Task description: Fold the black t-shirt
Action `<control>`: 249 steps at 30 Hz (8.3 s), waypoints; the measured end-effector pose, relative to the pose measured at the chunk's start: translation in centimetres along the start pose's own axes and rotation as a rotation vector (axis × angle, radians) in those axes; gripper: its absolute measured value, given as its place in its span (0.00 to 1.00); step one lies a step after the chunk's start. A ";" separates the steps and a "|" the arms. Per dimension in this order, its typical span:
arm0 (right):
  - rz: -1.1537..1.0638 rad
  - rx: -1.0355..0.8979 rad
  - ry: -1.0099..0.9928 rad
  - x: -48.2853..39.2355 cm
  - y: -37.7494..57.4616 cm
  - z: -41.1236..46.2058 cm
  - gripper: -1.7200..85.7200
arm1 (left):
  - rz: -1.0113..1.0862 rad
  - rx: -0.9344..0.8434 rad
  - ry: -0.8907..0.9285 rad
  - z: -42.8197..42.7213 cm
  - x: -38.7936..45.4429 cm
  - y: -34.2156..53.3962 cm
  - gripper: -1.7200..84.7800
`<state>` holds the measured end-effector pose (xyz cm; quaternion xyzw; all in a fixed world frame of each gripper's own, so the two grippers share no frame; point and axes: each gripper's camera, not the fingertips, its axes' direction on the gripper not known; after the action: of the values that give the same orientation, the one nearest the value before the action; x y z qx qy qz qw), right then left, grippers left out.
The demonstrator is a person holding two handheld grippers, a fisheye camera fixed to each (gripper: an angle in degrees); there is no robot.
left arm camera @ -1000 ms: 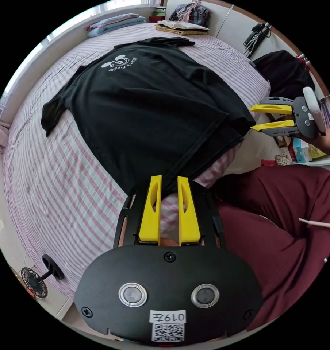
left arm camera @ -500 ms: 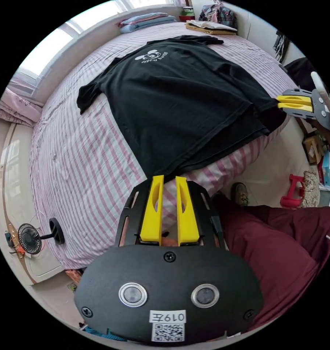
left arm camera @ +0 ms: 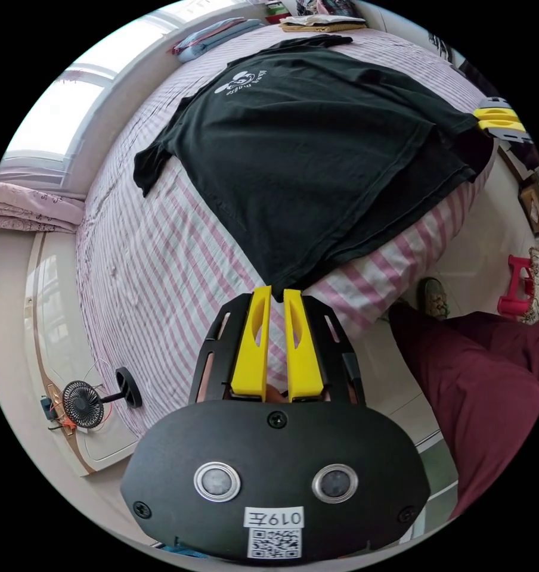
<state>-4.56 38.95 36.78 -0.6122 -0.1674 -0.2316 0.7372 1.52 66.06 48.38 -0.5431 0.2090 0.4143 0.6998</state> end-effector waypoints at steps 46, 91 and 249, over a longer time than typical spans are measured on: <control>0.598 0.148 -0.257 6.6 10.2 9.7 0.01 | -0.858 0.180 0.440 6.9 -10.3 12.7 0.03; -0.204 0.124 0.132 -7.1 1.3 12.9 0.02 | 0.126 0.198 0.168 5.5 5.8 0.7 0.08; 0.051 0.214 -0.156 67.1 1.3 -9.4 0.08 | -0.190 0.467 0.430 -13.4 -1.8 -30.3 0.03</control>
<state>51.91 20.79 69.47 -0.5504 -0.2322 -0.1451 0.7887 27.01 50.93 63.18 -0.4602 0.3895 0.1639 0.7808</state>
